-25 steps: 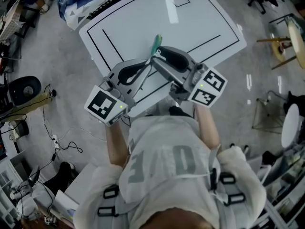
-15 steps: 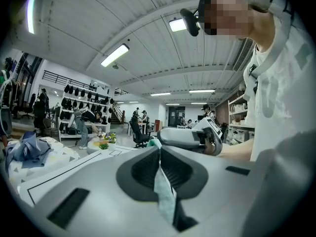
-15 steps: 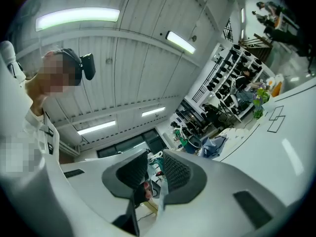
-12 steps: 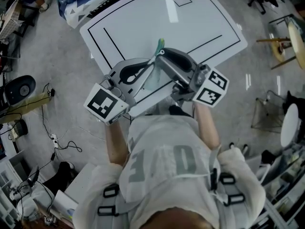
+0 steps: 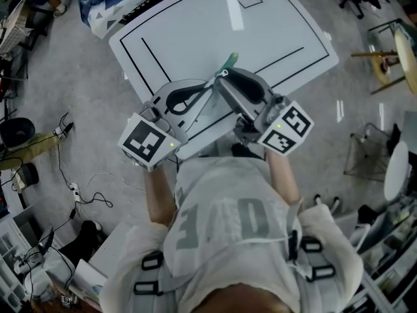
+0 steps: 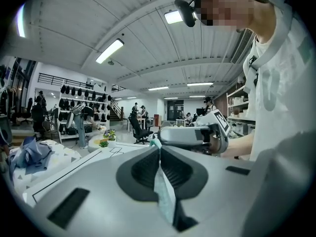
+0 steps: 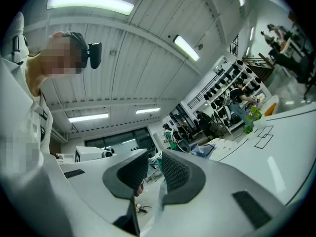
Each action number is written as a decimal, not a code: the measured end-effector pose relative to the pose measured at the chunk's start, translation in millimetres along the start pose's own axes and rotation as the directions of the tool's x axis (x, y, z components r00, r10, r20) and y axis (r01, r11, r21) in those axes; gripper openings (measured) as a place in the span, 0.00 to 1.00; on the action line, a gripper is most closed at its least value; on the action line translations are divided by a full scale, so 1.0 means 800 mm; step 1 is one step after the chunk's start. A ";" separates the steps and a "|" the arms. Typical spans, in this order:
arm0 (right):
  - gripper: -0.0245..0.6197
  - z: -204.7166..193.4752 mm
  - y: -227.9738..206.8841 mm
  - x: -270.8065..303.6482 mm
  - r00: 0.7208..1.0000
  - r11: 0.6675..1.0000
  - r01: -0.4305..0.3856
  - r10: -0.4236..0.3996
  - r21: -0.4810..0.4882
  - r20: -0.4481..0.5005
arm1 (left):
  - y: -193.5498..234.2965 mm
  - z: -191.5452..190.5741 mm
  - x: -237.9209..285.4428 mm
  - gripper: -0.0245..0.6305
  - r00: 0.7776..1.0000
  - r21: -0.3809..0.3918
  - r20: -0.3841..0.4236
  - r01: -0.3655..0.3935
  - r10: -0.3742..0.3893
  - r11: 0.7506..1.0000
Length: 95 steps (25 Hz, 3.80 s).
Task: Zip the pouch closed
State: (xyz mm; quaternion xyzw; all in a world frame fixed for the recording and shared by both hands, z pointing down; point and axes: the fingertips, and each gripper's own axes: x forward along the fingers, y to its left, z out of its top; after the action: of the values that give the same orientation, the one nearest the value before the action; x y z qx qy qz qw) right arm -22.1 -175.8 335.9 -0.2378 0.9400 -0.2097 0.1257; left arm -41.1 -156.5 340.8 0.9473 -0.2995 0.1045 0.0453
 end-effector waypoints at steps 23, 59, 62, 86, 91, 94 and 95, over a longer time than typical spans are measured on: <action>0.08 0.004 0.006 -0.010 0.996 0.978 -0.072 0.058 0.198 0.075 | -0.008 -0.006 0.006 0.06 0.999 0.049 -0.050 0.020 -0.018 0.999; 0.16 -0.047 0.024 -0.006 0.893 0.638 -0.068 -0.303 -0.767 -0.331 | 0.001 -0.033 -0.003 0.06 0.991 -0.025 -0.130 0.029 -0.032 0.999; 0.16 -0.048 0.021 -0.006 0.891 0.617 -0.075 -0.312 -0.783 -0.331 | -0.002 -0.036 -0.001 0.06 0.989 -0.022 -0.143 0.040 -0.043 0.999; 0.05 -0.051 0.007 -0.004 0.909 0.765 0.009 -0.275 -0.644 -0.314 | -0.003 -0.046 -0.002 0.05 0.974 0.103 -0.226 0.044 -0.020 0.994; 0.05 -0.052 0.002 -0.006 0.914 0.780 0.036 -0.278 -0.625 -0.294 | -0.009 -0.042 -0.004 0.05 0.972 0.102 -0.231 0.061 -0.036 0.993; 0.05 -0.051 0.007 -0.006 0.921 0.781 0.016 -0.256 -0.625 -0.295 | -0.007 -0.043 -0.005 0.05 0.973 0.087 -0.230 0.049 -0.028 0.995; 0.05 -0.049 0.010 -0.005 0.924 0.782 0.009 -0.245 -0.623 -0.295 | -0.006 -0.043 -0.006 0.05 0.975 0.066 -0.222 0.042 -0.026 0.997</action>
State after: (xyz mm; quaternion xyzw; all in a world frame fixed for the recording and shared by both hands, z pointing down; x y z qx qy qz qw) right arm -34.7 -154.4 367.7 -0.2868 0.9450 0.0570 -0.1467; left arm -47.8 -145.1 373.3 0.9358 -0.2725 0.2186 0.0470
